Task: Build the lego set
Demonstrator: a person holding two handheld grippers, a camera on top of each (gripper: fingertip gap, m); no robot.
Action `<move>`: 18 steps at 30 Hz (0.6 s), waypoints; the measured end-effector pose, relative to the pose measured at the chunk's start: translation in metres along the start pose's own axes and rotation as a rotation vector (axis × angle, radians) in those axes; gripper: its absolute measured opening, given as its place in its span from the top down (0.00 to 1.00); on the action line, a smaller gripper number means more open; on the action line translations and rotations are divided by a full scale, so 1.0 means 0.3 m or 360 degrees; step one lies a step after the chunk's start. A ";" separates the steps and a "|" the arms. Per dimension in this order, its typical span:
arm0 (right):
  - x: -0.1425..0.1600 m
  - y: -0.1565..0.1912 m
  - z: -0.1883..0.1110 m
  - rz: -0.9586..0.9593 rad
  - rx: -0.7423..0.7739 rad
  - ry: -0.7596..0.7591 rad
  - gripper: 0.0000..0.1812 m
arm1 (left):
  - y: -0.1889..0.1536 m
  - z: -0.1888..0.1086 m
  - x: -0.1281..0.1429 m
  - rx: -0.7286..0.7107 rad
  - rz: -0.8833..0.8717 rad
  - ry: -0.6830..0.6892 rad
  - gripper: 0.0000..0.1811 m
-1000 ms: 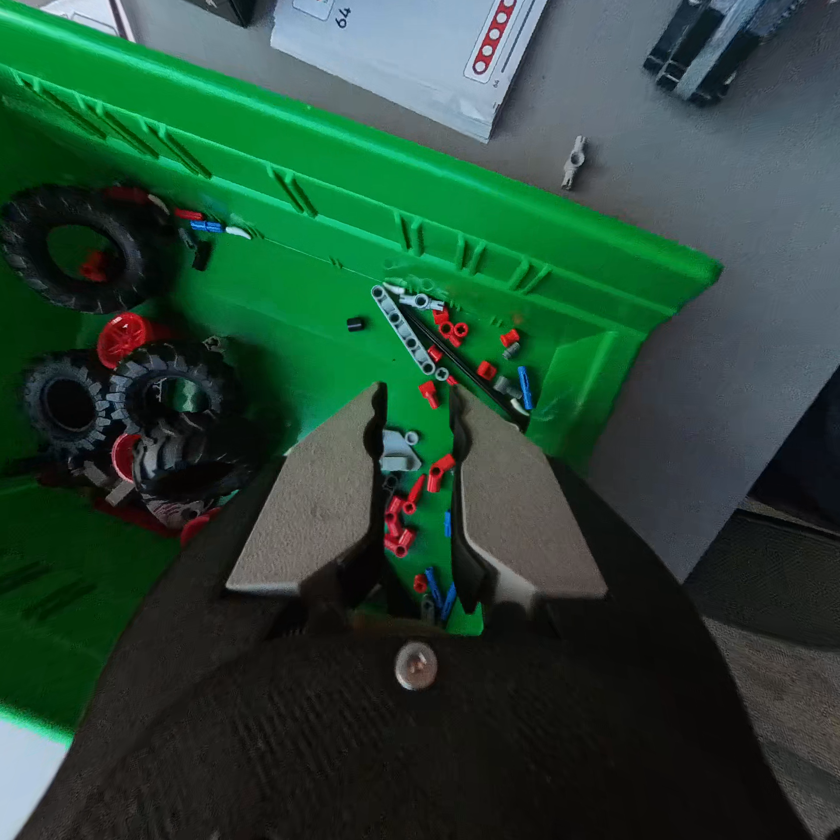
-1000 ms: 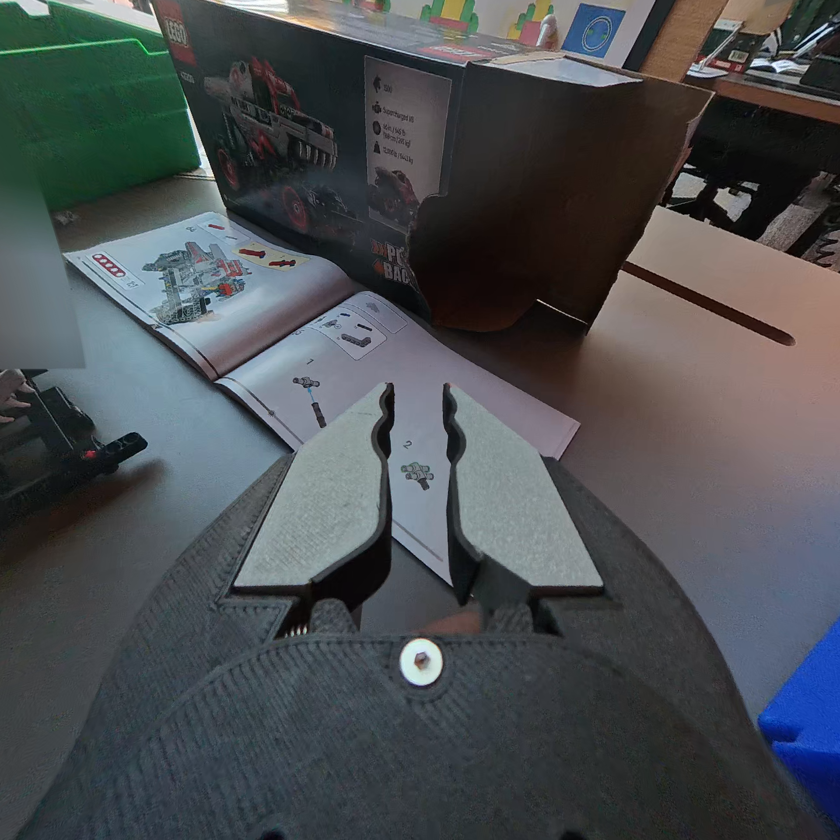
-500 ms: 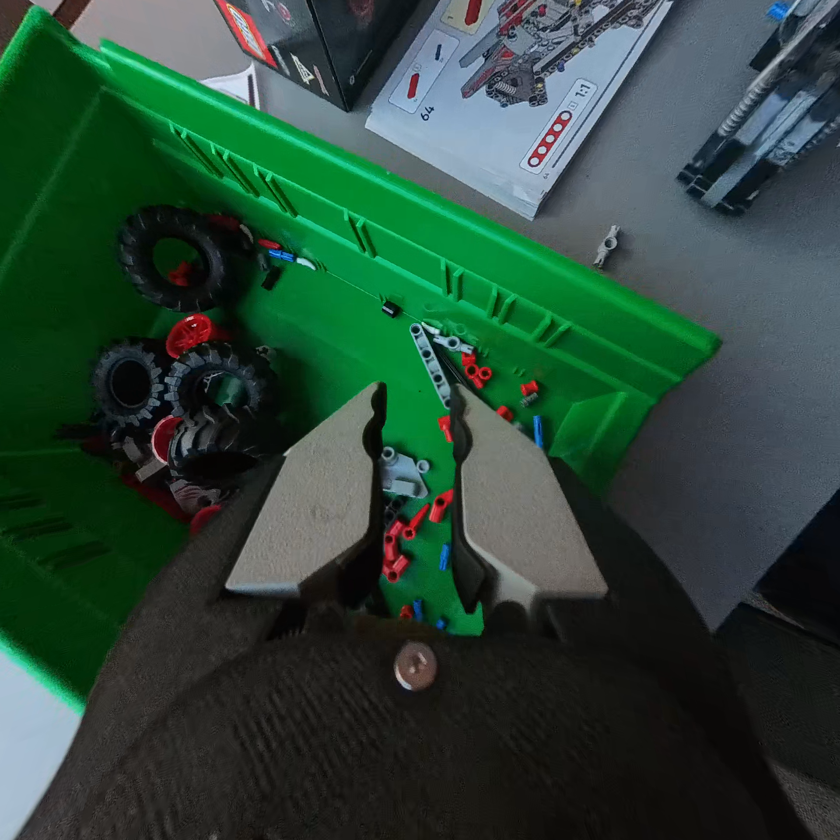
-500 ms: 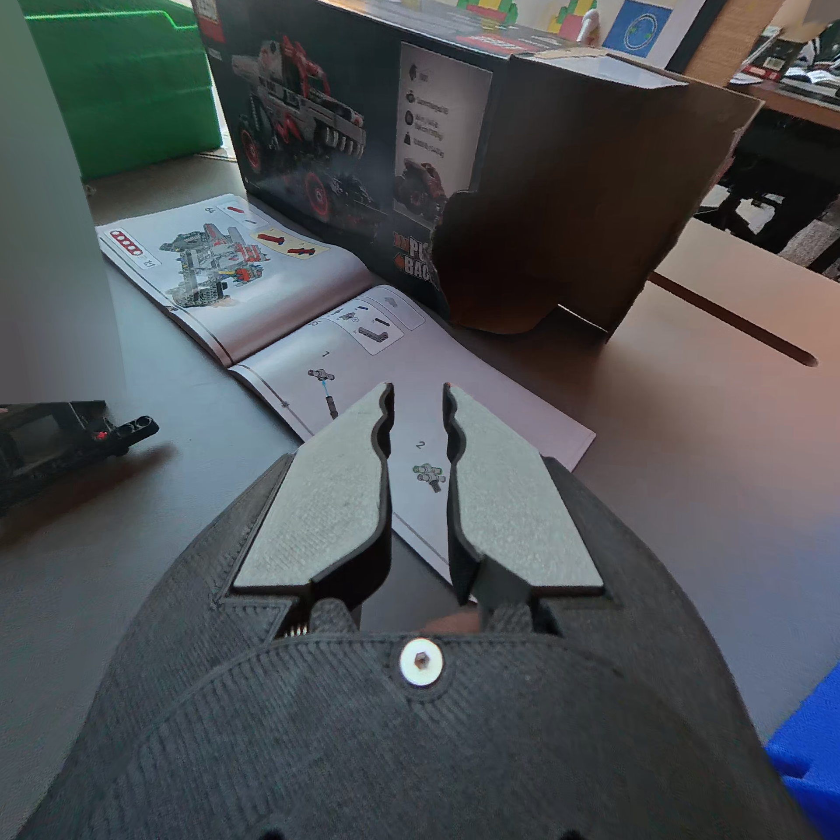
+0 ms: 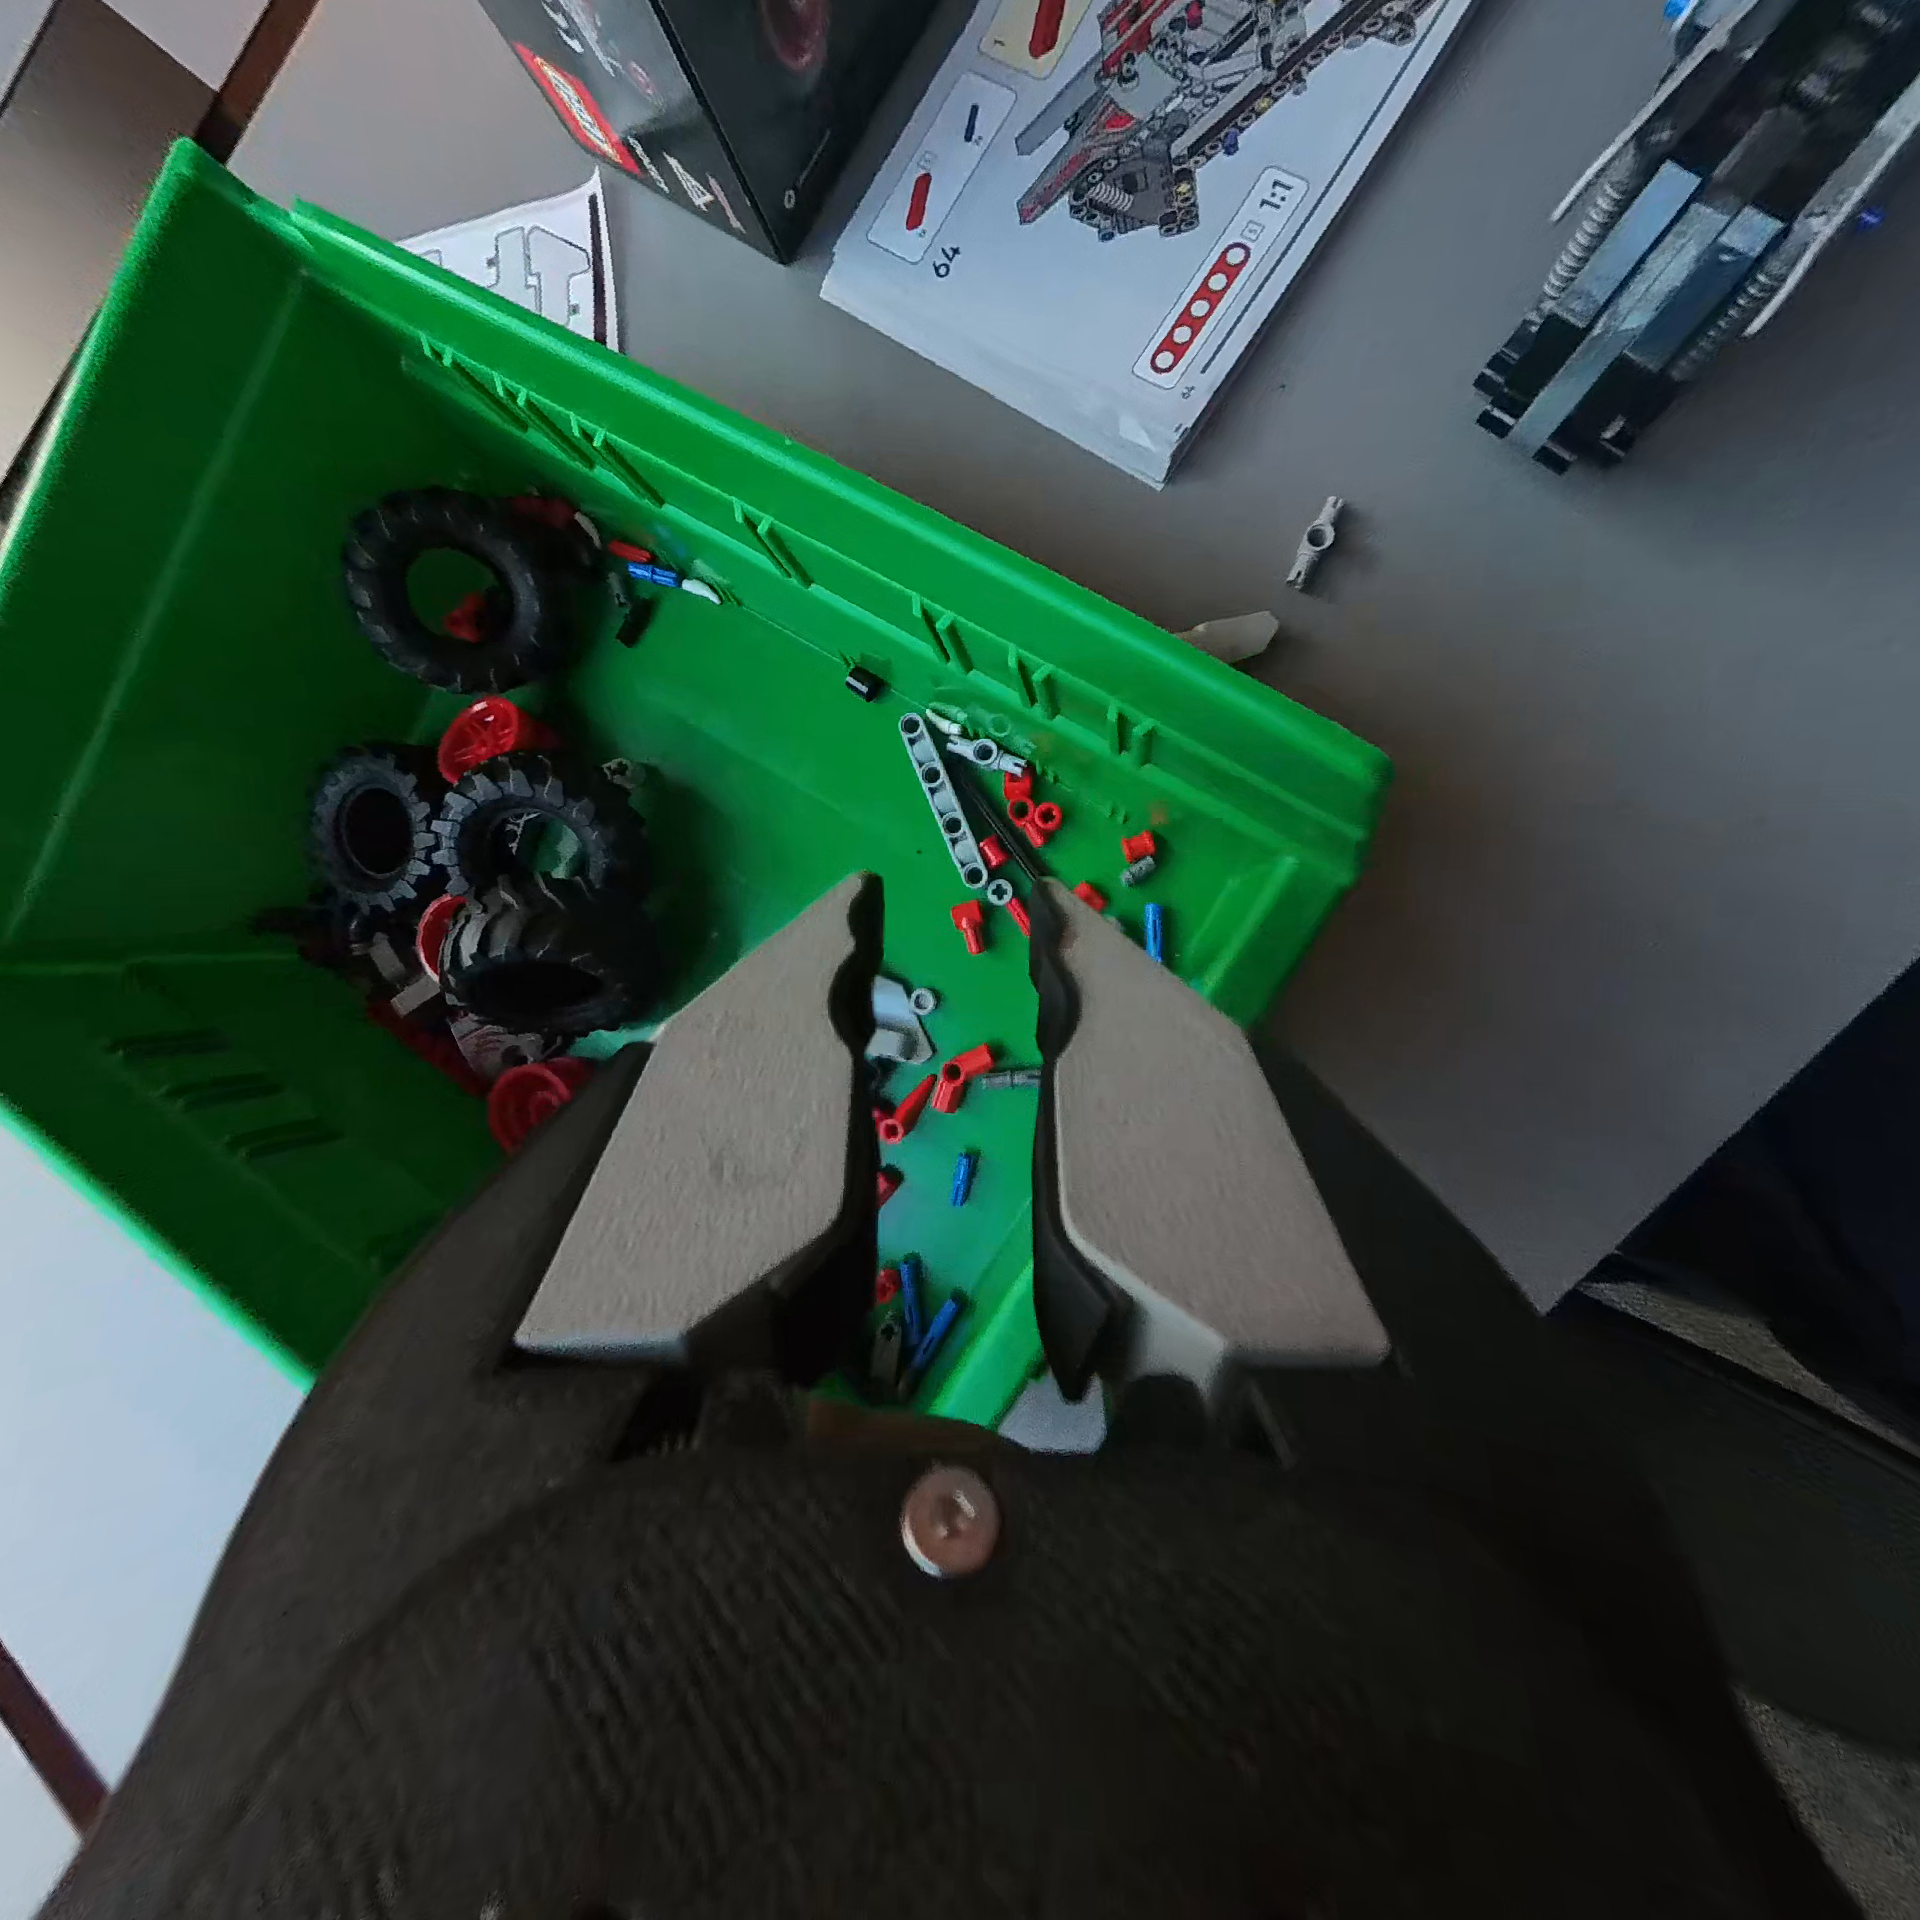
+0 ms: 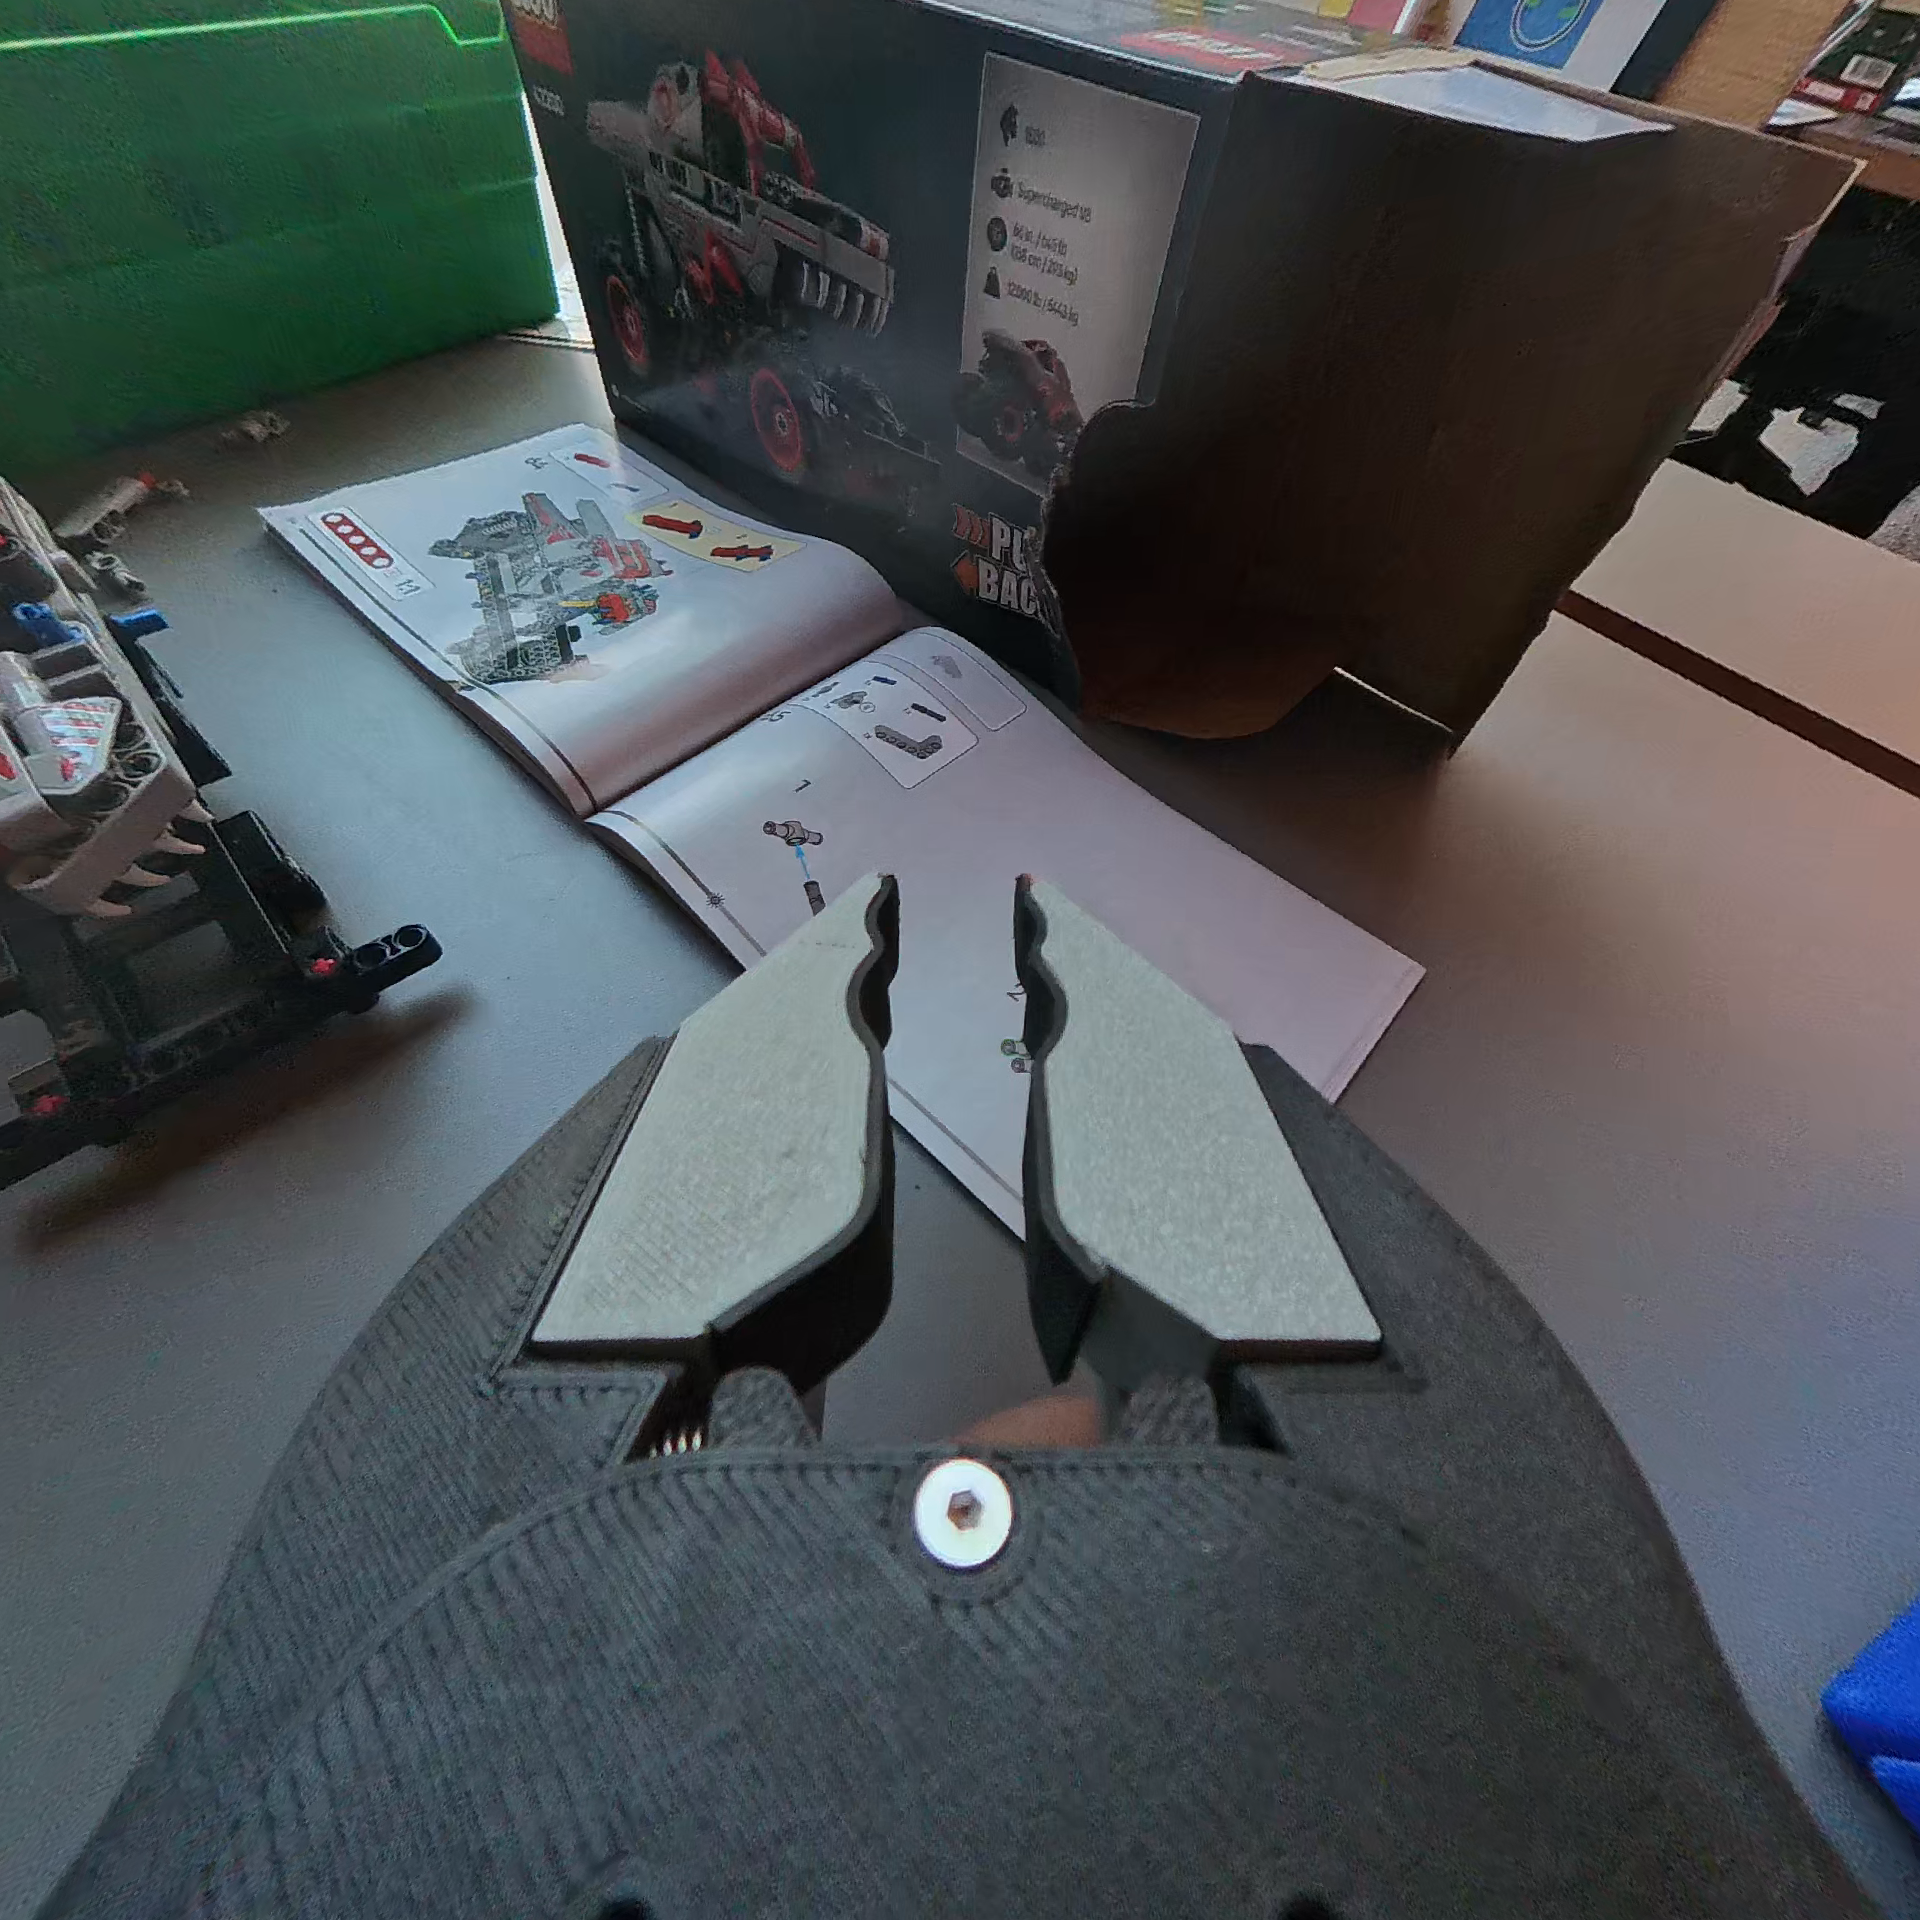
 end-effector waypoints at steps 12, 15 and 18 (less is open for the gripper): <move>0.001 -0.004 0.004 0.0020 -0.0004 0.0015 0.90 | 0.016 -0.014 0.041 -0.0030 -0.0041 0.0053 0.86; 0.000 -0.011 0.003 0.0052 -0.0003 0.0010 0.90 | 0.022 -0.004 0.060 0.0018 -0.0012 0.0129 0.86; 0.000 -0.019 0.004 0.0085 0.0007 0.0010 0.89 | 0.012 0.021 0.084 0.0133 0.0046 0.0269 0.86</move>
Point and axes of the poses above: each gripper's, where its closed fingertips meet, z out along the fingers, x out of its underside, y = z × x across the jaws, the point moved 8 cm from there along -z, back along the fingers, and after that the axes turned 5 degrees about z, right-handed, at the moved point
